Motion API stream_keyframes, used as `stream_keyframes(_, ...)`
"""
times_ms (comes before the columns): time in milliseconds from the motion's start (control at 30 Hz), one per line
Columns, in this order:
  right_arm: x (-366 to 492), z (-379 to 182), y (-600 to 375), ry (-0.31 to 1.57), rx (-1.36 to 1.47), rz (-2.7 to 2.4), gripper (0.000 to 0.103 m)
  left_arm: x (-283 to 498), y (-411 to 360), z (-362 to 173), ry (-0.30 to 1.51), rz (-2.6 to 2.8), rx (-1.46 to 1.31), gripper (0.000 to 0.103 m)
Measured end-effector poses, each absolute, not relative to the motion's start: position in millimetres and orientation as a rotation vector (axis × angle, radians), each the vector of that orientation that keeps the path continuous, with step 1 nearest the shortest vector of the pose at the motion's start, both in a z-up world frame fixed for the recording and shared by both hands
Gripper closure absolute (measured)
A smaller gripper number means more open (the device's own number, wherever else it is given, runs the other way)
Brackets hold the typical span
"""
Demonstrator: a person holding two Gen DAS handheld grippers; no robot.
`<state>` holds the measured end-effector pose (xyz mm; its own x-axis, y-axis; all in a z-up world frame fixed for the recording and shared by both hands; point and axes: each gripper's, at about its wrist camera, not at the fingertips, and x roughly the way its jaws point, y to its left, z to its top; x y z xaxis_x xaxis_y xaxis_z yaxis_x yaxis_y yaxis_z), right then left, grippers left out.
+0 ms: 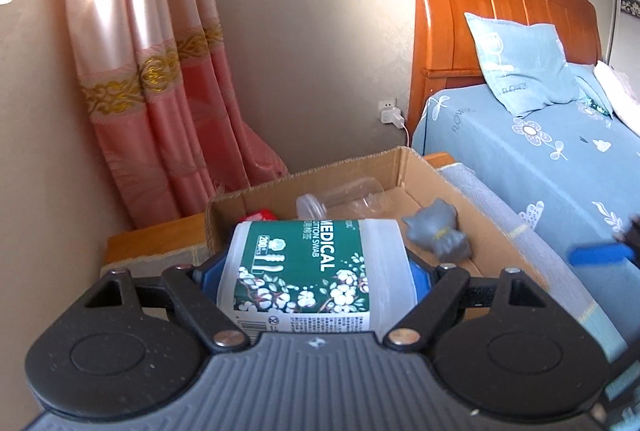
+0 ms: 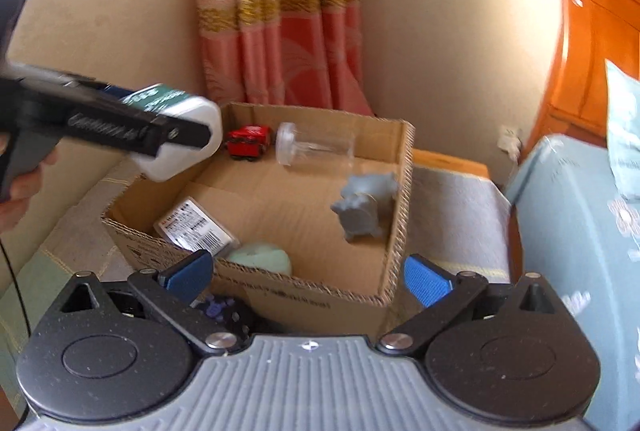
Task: Organize rigid objects
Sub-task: 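Carry the bottle and blue case into the box and open both grippers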
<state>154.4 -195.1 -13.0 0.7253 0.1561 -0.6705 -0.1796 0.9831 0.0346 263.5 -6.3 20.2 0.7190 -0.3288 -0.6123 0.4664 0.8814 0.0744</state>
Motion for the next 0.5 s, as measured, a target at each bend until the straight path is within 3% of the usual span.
stream_keyframes(200,138,-9,-199,0.718,-0.039,0.191,0.0,294,-24,16,0.637,-0.428,0.22,0.02)
stream_keyframes(333,133,-5,-199,0.71,-0.045,0.182,0.0,296,-29,12,0.602,-0.369,0.258,0.003)
stream_keyframes(500,130,-4,-200,0.715,-0.051,0.188,0.0,270,-25,14,0.6,-0.389,0.276,0.003)
